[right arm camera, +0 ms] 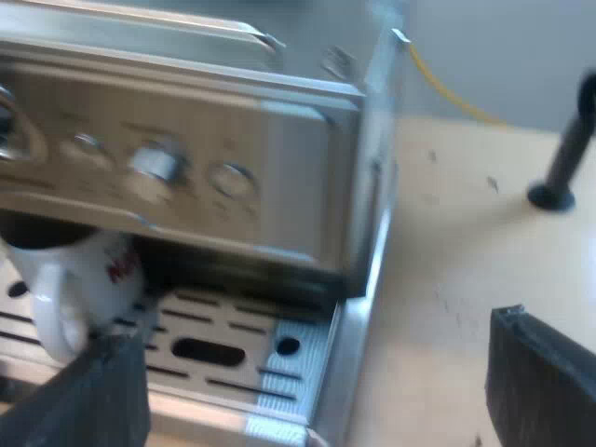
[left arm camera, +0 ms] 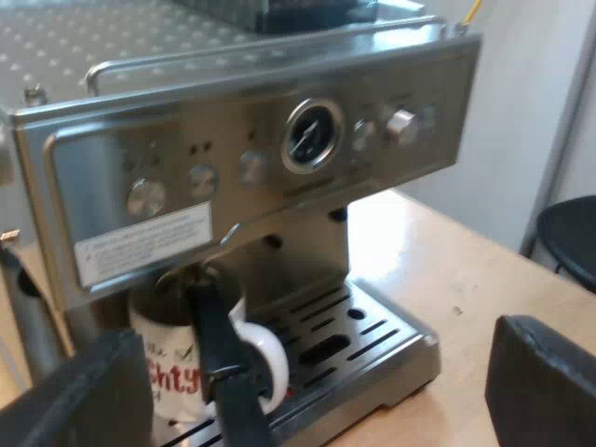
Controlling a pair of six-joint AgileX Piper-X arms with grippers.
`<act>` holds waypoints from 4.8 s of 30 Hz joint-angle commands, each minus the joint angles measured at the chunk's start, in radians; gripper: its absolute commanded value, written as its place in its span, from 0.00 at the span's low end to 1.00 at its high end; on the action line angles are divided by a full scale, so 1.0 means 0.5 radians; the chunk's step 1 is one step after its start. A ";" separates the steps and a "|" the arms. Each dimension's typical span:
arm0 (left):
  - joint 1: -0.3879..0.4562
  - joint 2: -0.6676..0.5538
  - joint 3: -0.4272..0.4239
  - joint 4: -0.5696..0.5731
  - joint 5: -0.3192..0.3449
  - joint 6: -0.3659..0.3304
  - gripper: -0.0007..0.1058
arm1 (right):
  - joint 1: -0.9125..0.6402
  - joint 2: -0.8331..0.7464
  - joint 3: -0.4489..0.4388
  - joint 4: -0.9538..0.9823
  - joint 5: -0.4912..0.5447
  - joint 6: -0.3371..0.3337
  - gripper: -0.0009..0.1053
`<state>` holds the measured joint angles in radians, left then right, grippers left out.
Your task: Place mug into machine
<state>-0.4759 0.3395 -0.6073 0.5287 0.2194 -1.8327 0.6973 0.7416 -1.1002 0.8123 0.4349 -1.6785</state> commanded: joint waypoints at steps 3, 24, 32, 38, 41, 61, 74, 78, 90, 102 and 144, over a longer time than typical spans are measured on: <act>-0.002 0.055 -0.013 -0.031 -0.116 -0.023 0.85 | -0.333 -0.033 -0.016 0.097 -0.247 -0.116 0.72; 0.511 0.065 -0.013 0.075 -0.104 0.013 0.85 | -1.293 -0.253 0.346 0.069 -0.923 -0.317 0.72; 0.871 0.065 -0.013 0.195 0.010 0.058 0.85 | -1.299 -0.503 0.468 0.062 -0.821 -0.322 0.72; 0.918 0.037 -0.013 0.350 0.200 0.123 0.85 | -1.299 -0.749 0.513 0.062 -0.756 -0.330 0.72; 0.918 -0.013 -0.013 0.366 0.201 0.123 0.85 | -1.299 -0.876 0.551 0.062 -0.683 -0.330 0.72; 0.766 -0.683 -0.013 0.612 0.201 0.114 0.85 | -1.296 -1.513 0.604 0.173 -0.595 -0.330 0.72; 0.766 -0.783 -0.051 0.841 0.189 0.114 0.85 | -1.296 -1.593 0.612 0.450 -0.577 -0.330 0.72; 0.766 -0.783 -0.051 0.879 0.183 0.114 0.85 | -1.296 -1.593 0.617 0.507 -0.577 -0.330 0.72; 0.766 -0.783 0.050 0.892 -0.135 0.122 0.85 | -1.296 -1.593 0.805 0.517 -0.831 -0.330 0.72; 0.766 -0.783 0.219 0.892 -0.126 0.122 0.85 | -1.296 -1.588 0.999 0.541 -0.833 -0.330 0.72; 0.766 -0.783 0.232 0.884 -0.107 0.122 0.85 | -1.296 -1.588 1.075 0.599 -0.870 -0.298 0.72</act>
<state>-0.0912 -0.0087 -0.4882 0.9829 0.1663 -1.7731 0.0523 -0.0066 -0.5578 1.1101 0.0000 -1.8184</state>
